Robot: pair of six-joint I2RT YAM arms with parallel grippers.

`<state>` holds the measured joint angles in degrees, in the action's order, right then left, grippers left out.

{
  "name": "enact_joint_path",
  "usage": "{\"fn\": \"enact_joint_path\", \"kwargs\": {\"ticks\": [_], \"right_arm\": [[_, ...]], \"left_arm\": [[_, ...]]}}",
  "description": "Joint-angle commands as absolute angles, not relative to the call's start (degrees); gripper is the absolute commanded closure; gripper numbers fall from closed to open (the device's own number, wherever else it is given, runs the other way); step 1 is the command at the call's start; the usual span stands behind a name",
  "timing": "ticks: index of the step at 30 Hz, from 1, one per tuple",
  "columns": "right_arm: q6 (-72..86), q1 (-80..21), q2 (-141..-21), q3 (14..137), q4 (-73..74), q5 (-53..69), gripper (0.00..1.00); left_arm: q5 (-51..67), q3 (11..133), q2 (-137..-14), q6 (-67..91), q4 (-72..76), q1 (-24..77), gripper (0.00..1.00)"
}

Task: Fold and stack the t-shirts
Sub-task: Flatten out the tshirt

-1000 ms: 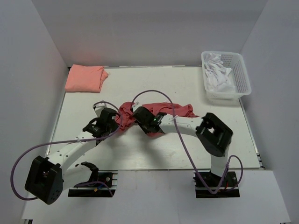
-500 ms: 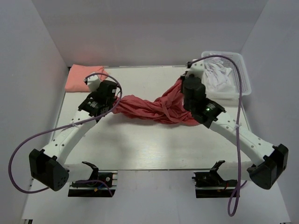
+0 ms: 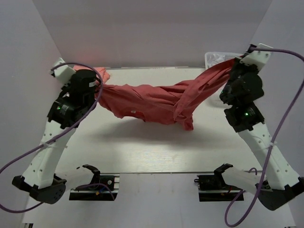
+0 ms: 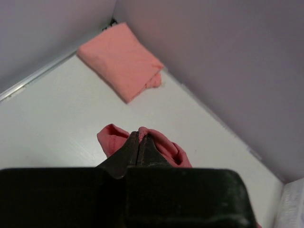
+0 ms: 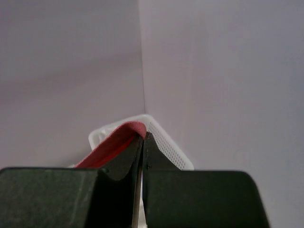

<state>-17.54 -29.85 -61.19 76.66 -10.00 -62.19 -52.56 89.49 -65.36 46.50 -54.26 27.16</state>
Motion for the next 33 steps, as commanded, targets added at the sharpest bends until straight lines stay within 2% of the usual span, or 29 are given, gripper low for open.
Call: {"fn": "enact_joint_path", "kwargs": {"ticks": [1, 4, 9, 16, 21, 25, 26, 28, 29, 30, 33], "right_arm": [[-22.67, -29.09, -57.57, 81.64, -15.73, -64.60, 1.00], [-24.43, -29.00, -54.50, 84.45, -14.34, -64.16, 1.00], [-22.16, -29.26, -48.87, 88.41, -7.84, -62.76, 1.00], [-12.41, -29.35, -42.99, 100.54, 9.56, -50.38, 1.00], [-6.87, -29.09, -38.32, 105.03, 18.17, -39.56, 1.00], [-4.75, -29.18, -35.69, 102.14, 19.34, -35.59, 1.00], [-4.14, -29.18, -35.60, 98.21, 18.81, -36.20, 1.00], [-3.61, -29.35, -34.90, 94.24, 14.87, -38.92, 1.00], [-2.99, -29.27, -34.54, 86.21, 10.24, -41.20, 1.00], [-1.94, -29.27, -34.63, 83.78, 6.02, -42.18, 1.00], [3.30, -29.27, -40.58, 74.90, 1.33, -51.83, 1.00]], "left_arm": [[-58.18, 96.75, -63.19, 46.33, -60.80, 26.89, 1.00], [-57.66, 101.77, -60.22, 45.71, -62.40, 26.89, 1.00], [-53.28, 101.16, -51.87, 42.20, -58.55, 26.89, 1.00], [-38.44, 107.74, -45.80, 36.30, -53.96, 26.89, 1.00], [-26.22, 106.44, -41.76, 34.63, -49.75, 26.37, 1.00], [-23.55, 103.54, -40.61, 35.33, -48.95, 26.37, 1.00], [-23.55, 102.75, -40.61, 35.85, -48.96, 25.85, 1.00], [-23.03, 97.14, -40.08, 35.86, -45.90, 25.84, 1.00], [-23.03, 94.68, -39.56, 35.86, -44.66, 25.84, 1.00], [-23.55, 89.70, -39.55, 36.38, -43.43, 25.84, 1.00], [-29.51, 82.65, -43.40, 39.80, -42.54, 25.84, 1.00]]}}
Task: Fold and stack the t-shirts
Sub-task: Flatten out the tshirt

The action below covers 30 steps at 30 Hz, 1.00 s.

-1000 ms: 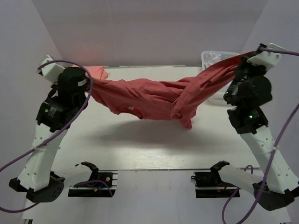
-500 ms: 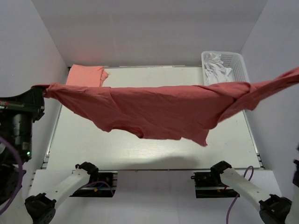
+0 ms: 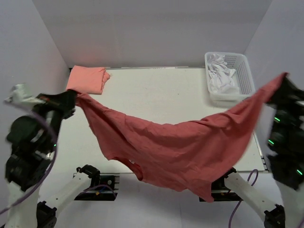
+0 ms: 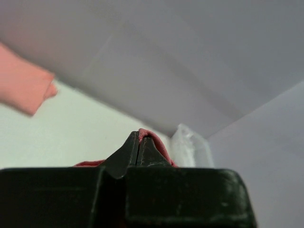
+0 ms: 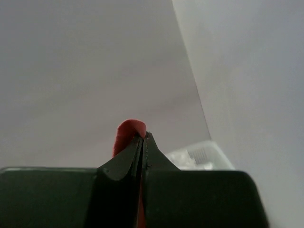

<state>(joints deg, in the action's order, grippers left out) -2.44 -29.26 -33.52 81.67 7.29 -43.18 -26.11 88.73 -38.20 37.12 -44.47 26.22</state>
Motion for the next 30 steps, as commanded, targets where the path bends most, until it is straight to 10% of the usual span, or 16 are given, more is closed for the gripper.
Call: {"fn": "enact_joint_path", "kwargs": {"ticks": [1, 11, 27, 30], "right_arm": [[6.30, -29.27, -42.26, 70.62, 1.06, -52.90, 1.00], [19.95, -25.40, -70.57, 54.58, -3.41, -56.70, 1.00], [13.80, -15.91, -92.55, 67.58, -4.04, -50.10, 1.00], [13.62, -14.77, -94.31, 69.25, -3.43, -50.54, 1.00]], "left_arm": [[-31.45, 81.05, -46.55, 40.77, -44.19, 25.84, 1.00], [-41.30, 56.61, -64.05, 51.84, -37.35, 25.31, 0.97], [-44.05, 65.39, -87.28, 51.25, -38.50, 12.22, 0.99], [-41.67, 65.39, -89.73, 50.36, -37.79, 9.77, 0.83]]}}
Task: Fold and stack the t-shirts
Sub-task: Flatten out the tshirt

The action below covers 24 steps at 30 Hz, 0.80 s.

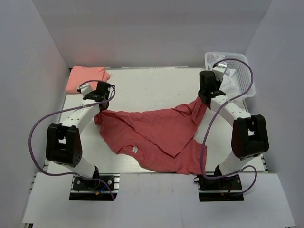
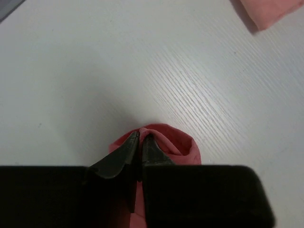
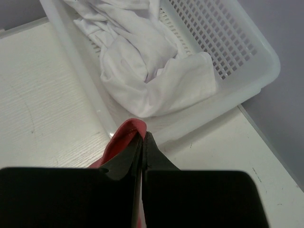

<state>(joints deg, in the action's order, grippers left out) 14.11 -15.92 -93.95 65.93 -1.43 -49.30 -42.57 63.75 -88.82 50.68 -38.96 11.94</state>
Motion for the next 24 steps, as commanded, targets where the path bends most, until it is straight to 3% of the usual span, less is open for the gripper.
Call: {"fn": "enact_joint_path", "kwargs": {"ticks": [1, 4, 5, 7, 8, 14, 18, 21, 22, 24], "right_arm": [[13.62, -14.42, -95.26, 70.04, -3.17, -50.28, 1.00], [11.35, -13.89, -97.20, 71.62, -1.76, -48.78, 0.80], [10.64, -13.97, -97.38, 71.98, -1.67, -48.95, 0.55], [9.76, -14.06, -98.43, 74.43, 1.81, -47.81, 0.31], [9.41, -13.89, -98.52, 75.66, 2.72, -46.77, 0.10], [7.03, -14.50, -92.04, 77.17, 6.50, -44.22, 0.10], [11.84, -14.42, -82.91, 75.24, 13.61, -35.02, 0.10], [17.21, -14.41, -75.87, 69.89, 20.11, -27.03, 0.10], [22.45, -14.50, -70.46, 64.65, 21.17, -25.33, 0.10], [25.39, -14.41, -64.81, 60.75, 25.66, -18.92, 0.10]], "left_arm": [[-40.96, 65.39, -90.26, 50.36, -37.79, 9.15, 0.79], [-39.55, 65.39, -92.63, 49.83, -37.79, 6.86, 0.53], [-38.85, 66.26, -93.16, 49.83, -38.40, 6.25, 0.44], [-36.83, 68.46, -94.56, 48.27, -38.93, 4.93, 0.11], [-36.22, 69.51, -94.57, 48.25, -39.89, 4.92, 0.00], [-34.46, 76.81, -90.99, 44.91, -42.80, 4.39, 0.00], [-30.34, 77.52, -85.28, 40.71, -41.93, 4.39, 0.00], [-18.86, 73.76, -80.61, 32.37, -33.87, 6.32, 0.00], [-6.89, 71.83, -77.72, 30.08, -30.27, 6.85, 0.00], [-0.73, 66.98, -75.94, 26.38, -22.87, 8.95, 0.00]]}}
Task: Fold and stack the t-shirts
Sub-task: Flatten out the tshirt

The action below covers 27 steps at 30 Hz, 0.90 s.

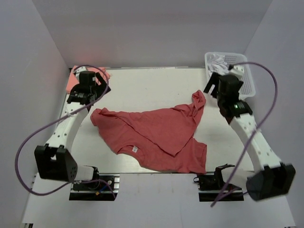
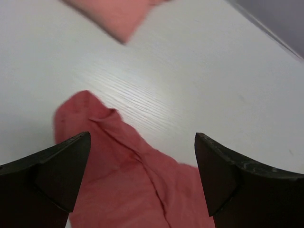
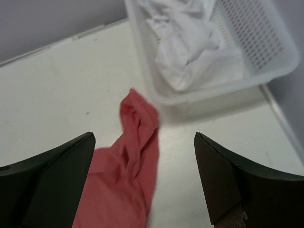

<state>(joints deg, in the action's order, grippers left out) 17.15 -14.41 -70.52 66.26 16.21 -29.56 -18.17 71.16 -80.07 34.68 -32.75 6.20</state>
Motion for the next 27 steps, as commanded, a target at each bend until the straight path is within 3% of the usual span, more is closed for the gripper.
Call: {"fn": "enact_joint_path", "kwargs": {"ticks": [1, 4, 7, 8, 15, 27], "right_arm": [[29.40, -14.50, -61.12, 54.03, 26.62, -14.72, 0.10], [32.25, -14.50, -53.55, 42.65, 26.28, 3.07, 0.10], [33.92, -14.59, -48.98, 35.79, 29.61, 7.28, 0.10], [34.71, -14.59, -48.09, 34.03, 31.62, 7.21, 0.10], [37.52, -14.41, -45.52, 24.63, 30.85, 10.20, 0.10], [39.72, -14.15, -49.13, 19.86, 28.48, 7.31, 0.13]], "left_arm": [[1.56, 66.36, -75.94, 26.37, -22.16, 11.40, 0.00], [4.03, 66.88, -78.04, 24.88, -20.92, 17.12, 0.00], [2.12, 67.76, -81.38, 22.51, -20.92, 28.44, 0.00], [2.11, 67.76, -82.08, 21.37, -20.92, 34.31, 0.00], [4.31, 56.17, -80.42, 20.31, -13.54, 51.03, 0.01], [-9.31, 65.38, -95.53, 18.28, -19.69, 67.14, 0.14]]}}
